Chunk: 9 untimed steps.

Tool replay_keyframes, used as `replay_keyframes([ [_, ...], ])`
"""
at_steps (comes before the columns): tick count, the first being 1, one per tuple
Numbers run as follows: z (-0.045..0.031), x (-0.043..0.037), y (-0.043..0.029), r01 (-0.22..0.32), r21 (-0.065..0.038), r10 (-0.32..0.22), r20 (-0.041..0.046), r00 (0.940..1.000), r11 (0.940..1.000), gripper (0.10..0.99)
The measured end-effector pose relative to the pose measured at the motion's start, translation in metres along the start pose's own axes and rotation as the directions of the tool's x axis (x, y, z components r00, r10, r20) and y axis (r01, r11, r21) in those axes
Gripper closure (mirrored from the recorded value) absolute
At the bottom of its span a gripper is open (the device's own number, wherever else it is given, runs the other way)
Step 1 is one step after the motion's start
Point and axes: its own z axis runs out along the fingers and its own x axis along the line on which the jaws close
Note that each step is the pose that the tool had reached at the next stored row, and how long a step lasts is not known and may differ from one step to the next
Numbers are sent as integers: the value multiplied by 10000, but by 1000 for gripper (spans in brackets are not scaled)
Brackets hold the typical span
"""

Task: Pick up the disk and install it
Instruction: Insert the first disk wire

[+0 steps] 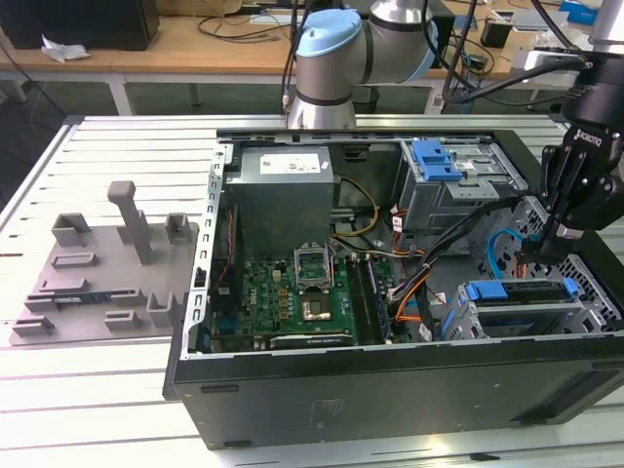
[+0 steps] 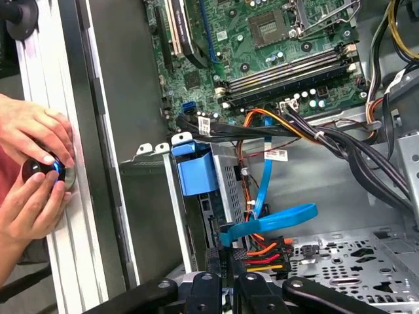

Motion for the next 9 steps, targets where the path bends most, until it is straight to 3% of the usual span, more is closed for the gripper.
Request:
replay_keyframes([
  [5, 6, 28, 18, 45, 31, -46, 258, 9997, 10000, 918],
  [8, 13, 60, 31, 136, 86, -141, 581, 9982, 9999, 918],
  [9, 14, 66, 31, 158, 97, -164, 624, 9979, 9998, 918],
])
